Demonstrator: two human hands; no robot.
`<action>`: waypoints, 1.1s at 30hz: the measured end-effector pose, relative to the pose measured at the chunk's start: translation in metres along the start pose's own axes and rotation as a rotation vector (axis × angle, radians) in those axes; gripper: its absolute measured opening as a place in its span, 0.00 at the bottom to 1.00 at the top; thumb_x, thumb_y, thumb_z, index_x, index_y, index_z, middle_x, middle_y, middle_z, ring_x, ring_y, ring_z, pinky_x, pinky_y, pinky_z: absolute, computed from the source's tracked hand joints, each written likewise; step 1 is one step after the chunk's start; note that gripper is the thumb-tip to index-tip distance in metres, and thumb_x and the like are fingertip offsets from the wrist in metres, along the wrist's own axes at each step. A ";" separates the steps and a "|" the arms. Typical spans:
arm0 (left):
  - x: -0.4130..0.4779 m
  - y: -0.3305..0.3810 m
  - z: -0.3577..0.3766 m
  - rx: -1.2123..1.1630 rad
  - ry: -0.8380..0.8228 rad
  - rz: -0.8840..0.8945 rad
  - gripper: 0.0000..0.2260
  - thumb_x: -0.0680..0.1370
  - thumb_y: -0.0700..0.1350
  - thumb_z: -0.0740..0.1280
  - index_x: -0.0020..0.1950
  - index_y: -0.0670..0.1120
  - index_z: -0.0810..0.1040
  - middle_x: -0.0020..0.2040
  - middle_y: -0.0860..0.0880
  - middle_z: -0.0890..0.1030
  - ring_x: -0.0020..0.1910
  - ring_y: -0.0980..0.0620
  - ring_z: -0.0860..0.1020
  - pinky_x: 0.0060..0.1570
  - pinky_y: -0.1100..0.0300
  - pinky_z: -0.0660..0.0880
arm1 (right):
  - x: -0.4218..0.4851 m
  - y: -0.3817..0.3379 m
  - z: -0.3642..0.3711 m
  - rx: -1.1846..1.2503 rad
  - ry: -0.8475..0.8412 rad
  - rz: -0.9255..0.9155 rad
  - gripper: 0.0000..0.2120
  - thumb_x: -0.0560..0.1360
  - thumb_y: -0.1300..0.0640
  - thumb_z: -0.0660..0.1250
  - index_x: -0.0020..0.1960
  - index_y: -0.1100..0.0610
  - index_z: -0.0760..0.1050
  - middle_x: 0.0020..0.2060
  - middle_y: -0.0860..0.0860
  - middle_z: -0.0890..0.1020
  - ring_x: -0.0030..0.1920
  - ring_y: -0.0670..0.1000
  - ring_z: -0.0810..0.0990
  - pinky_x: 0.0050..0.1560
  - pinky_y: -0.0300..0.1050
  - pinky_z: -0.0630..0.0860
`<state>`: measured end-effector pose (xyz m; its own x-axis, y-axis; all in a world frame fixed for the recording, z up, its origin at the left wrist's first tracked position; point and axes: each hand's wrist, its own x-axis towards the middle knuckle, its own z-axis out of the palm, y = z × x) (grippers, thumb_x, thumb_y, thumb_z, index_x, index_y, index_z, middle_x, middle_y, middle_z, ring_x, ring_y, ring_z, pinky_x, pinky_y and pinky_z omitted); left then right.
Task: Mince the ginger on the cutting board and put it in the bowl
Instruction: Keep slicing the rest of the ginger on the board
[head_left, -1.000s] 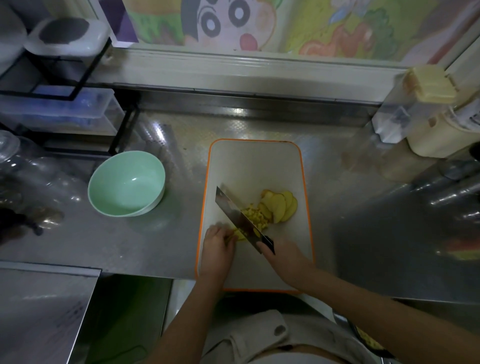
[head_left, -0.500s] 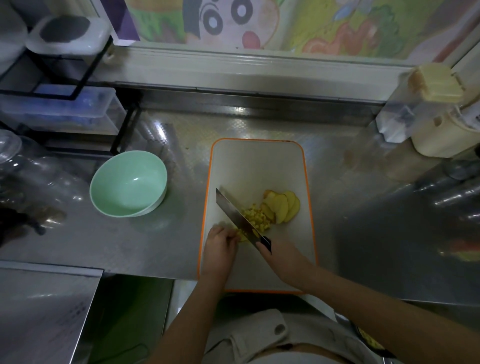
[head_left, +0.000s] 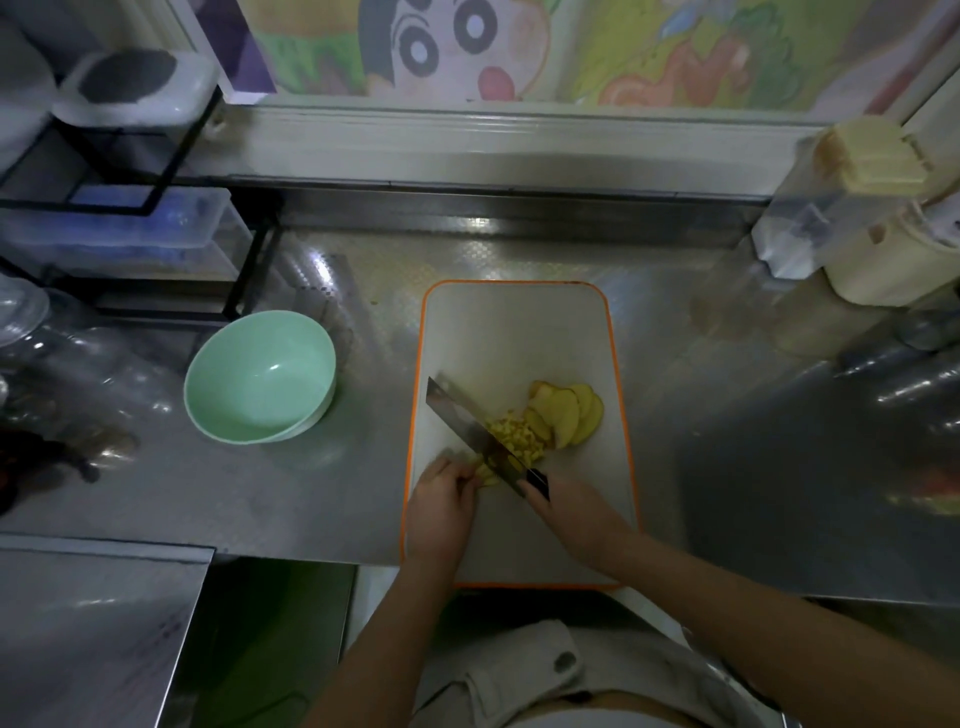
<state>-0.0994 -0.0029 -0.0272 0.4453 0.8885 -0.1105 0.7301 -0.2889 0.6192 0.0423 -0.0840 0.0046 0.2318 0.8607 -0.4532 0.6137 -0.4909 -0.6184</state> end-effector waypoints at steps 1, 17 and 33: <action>-0.001 0.000 0.000 -0.003 -0.001 0.001 0.05 0.75 0.40 0.67 0.47 0.42 0.81 0.48 0.45 0.78 0.47 0.46 0.77 0.42 0.61 0.68 | 0.002 0.001 0.000 -0.007 0.012 0.009 0.11 0.81 0.53 0.56 0.41 0.52 0.67 0.30 0.42 0.68 0.29 0.41 0.68 0.34 0.38 0.63; 0.002 0.012 0.002 -0.104 0.004 0.010 0.08 0.74 0.35 0.67 0.51 0.40 0.81 0.50 0.43 0.80 0.48 0.47 0.77 0.46 0.73 0.62 | -0.003 0.005 -0.008 0.018 0.081 0.022 0.11 0.80 0.50 0.57 0.44 0.54 0.70 0.36 0.53 0.76 0.37 0.52 0.76 0.36 0.45 0.67; 0.005 0.011 0.002 -0.081 -0.004 -0.019 0.06 0.72 0.33 0.66 0.44 0.39 0.83 0.45 0.43 0.80 0.43 0.47 0.77 0.41 0.71 0.62 | -0.006 -0.002 -0.002 -0.093 -0.014 0.003 0.13 0.82 0.52 0.53 0.50 0.59 0.72 0.39 0.56 0.75 0.40 0.56 0.77 0.37 0.45 0.68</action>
<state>-0.0877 -0.0021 -0.0228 0.4337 0.8922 -0.1260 0.6944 -0.2418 0.6778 0.0416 -0.0877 0.0099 0.2236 0.8570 -0.4643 0.6808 -0.4782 -0.5548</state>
